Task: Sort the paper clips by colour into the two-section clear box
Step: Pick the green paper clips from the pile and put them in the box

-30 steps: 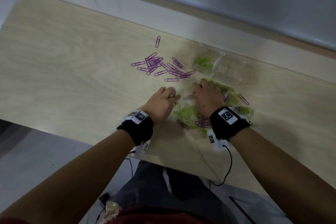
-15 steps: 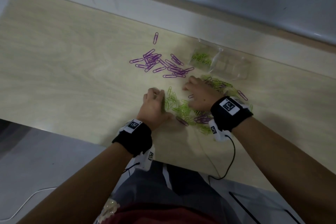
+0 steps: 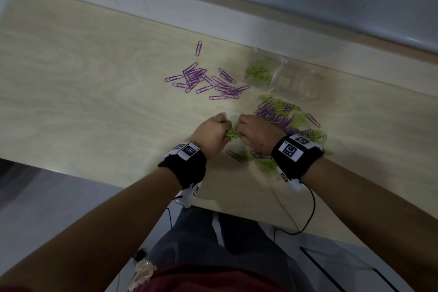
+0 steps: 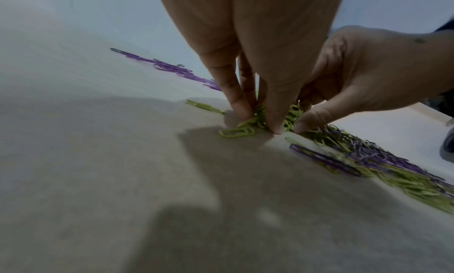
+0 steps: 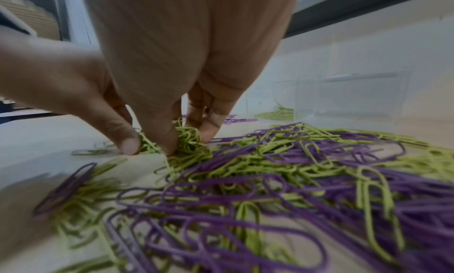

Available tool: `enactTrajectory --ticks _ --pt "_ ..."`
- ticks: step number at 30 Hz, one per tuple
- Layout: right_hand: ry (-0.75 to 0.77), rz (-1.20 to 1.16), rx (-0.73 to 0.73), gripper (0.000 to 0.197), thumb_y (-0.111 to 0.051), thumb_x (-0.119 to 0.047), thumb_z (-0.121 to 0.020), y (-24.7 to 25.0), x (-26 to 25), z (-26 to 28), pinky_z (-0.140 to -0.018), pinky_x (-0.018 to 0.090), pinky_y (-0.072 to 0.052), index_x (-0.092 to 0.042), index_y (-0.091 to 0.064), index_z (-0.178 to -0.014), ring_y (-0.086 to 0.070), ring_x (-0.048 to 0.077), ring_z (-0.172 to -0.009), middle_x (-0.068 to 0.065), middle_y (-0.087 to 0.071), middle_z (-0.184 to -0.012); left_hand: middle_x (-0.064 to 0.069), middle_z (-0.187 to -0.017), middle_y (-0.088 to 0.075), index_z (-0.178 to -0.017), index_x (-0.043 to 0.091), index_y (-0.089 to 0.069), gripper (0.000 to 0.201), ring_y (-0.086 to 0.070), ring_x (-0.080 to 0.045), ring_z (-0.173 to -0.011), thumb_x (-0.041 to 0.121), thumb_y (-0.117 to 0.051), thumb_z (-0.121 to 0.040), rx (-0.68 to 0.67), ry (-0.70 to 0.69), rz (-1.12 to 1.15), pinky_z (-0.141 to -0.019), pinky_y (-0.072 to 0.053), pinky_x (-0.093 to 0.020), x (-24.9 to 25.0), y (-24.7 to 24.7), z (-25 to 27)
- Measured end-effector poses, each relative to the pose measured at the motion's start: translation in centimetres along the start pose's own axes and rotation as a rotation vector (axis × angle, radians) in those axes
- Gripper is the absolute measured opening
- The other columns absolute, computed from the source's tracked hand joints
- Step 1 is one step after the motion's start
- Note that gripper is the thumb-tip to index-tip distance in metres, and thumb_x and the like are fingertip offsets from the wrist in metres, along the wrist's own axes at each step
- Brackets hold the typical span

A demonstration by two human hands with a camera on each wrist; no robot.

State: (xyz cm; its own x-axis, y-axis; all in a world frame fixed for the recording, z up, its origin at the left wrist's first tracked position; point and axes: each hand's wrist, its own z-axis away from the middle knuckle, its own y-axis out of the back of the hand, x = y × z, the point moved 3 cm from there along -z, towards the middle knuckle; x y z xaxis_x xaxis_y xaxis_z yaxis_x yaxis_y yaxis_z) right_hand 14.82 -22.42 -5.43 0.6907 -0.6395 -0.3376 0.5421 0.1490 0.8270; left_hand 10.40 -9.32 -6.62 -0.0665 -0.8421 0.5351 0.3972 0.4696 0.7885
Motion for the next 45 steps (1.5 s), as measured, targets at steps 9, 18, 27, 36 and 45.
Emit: enactTrajectory --ticks 9,18,27,36,45 --pt "-0.375 -0.748 0.281 0.023 -0.074 -0.02 -0.08 1.6 3.7 2.8 -0.073 0.036 -0.054 0.001 -0.07 -0.088 -0.065 0.024 -0.075 0.019 -0.068 -0.085 -0.009 -0.092 -0.053 -0.089 0.014 -0.05 0.01 -0.056 -0.033 -0.081 0.02 -0.055 -0.082 -0.109 -0.008 -0.14 -0.063 -0.038 -0.032 0.1 1.8 -1.5" --pt "-0.339 -1.169 0.647 0.011 -0.078 -0.003 -0.073 10.2 7.0 2.1 -0.069 0.028 -0.058 -0.008 -0.073 -0.081 -0.068 0.018 -0.067 0.008 -0.072 -0.073 -0.007 -0.081 -0.069 -0.081 0.006 -0.07 0.011 -0.062 -0.017 -0.071 0.015 -0.074 -0.076 0.083 -0.006 0.276 -0.067 -0.05 -0.026 0.7 6.2 -4.0" --pt "-0.439 -0.508 0.577 0.027 -0.063 0.003 -0.078 10.6 10.0 -2.2 -0.09 0.032 -0.05 -0.002 -0.071 -0.103 -0.065 0.027 -0.097 0.016 -0.07 -0.104 -0.002 -0.078 -0.068 -0.085 0.01 -0.072 0.01 -0.057 -0.008 -0.067 0.012 -0.071 -0.075 0.401 -0.021 0.345 -0.065 -0.044 -0.009 4.3 12.1 -12.3" --pt "-0.462 -0.295 0.68 0.021 -0.056 -0.001 -0.083 4.4 11.1 3.1 -0.081 0.028 -0.042 -0.004 -0.071 -0.098 -0.057 0.032 -0.095 0.014 -0.063 -0.1 -0.016 -0.115 -0.057 -0.114 0.008 -0.059 0.028 -0.056 -0.033 -0.104 0.012 -0.054 -0.087 -0.015 -0.072 -0.26 -0.085 -0.045 -0.038 5.4 6.9 -16.4" --pt "-0.311 -0.256 0.717 0.018 -0.058 -0.002 -0.086 3.8 9.5 5.4 -0.075 0.025 -0.038 -0.006 -0.07 -0.099 -0.054 0.027 -0.089 0.01 -0.063 -0.093 -0.012 -0.094 -0.062 -0.097 0.004 -0.068 0.016 -0.059 -0.02 -0.077 0.006 -0.058 -0.085 0.347 -0.207 0.111 -0.07 -0.044 -0.022 2.5 6.4 -7.0"
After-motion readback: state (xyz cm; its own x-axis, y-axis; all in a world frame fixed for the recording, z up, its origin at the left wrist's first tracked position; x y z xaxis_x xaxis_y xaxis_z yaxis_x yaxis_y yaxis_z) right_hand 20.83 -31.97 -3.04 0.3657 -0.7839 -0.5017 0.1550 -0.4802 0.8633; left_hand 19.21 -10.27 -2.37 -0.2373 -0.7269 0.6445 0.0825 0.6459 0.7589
